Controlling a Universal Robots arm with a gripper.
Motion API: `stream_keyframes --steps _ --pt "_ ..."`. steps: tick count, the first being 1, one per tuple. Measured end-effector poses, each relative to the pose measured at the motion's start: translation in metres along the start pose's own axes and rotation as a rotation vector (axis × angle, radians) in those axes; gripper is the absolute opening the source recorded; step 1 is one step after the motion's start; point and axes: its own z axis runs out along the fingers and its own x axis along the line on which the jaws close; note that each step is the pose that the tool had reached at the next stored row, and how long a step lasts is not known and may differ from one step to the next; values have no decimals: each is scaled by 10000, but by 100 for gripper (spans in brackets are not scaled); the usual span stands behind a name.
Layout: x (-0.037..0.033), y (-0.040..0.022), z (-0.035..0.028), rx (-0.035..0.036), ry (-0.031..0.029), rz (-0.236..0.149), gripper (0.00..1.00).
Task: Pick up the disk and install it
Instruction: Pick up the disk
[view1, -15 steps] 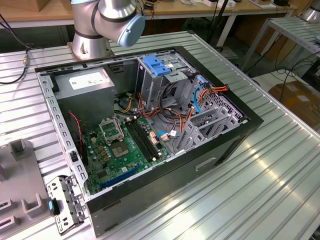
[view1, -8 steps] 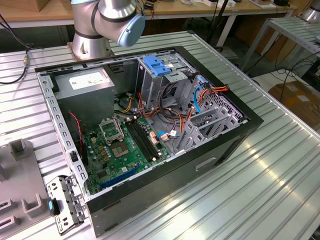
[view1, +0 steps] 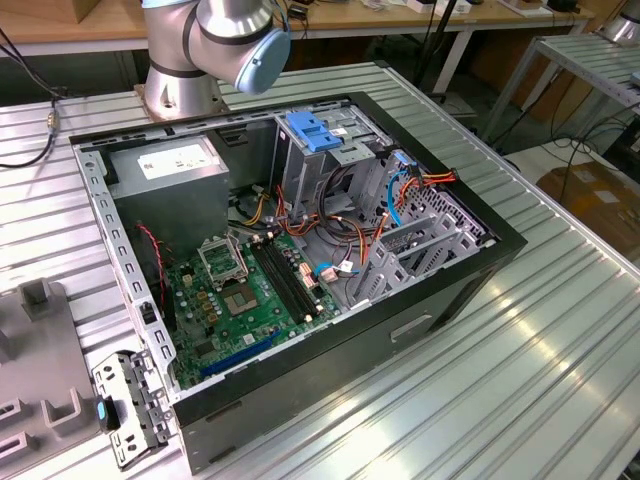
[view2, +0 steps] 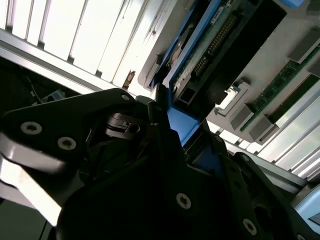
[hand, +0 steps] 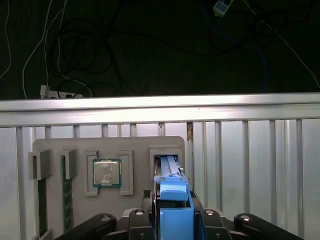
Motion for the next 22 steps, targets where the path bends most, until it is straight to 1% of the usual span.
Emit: stream_keyframes --steps 13,15,16,20,22 --pt "0 0 3 -1 2 1 37" --pt "0 0 3 -2 3 -154 37" --pt "0 0 3 -3 3 -160 37" --pt "0 0 3 -3 3 -165 37" --pt "0 0 5 -2 3 -79 37"
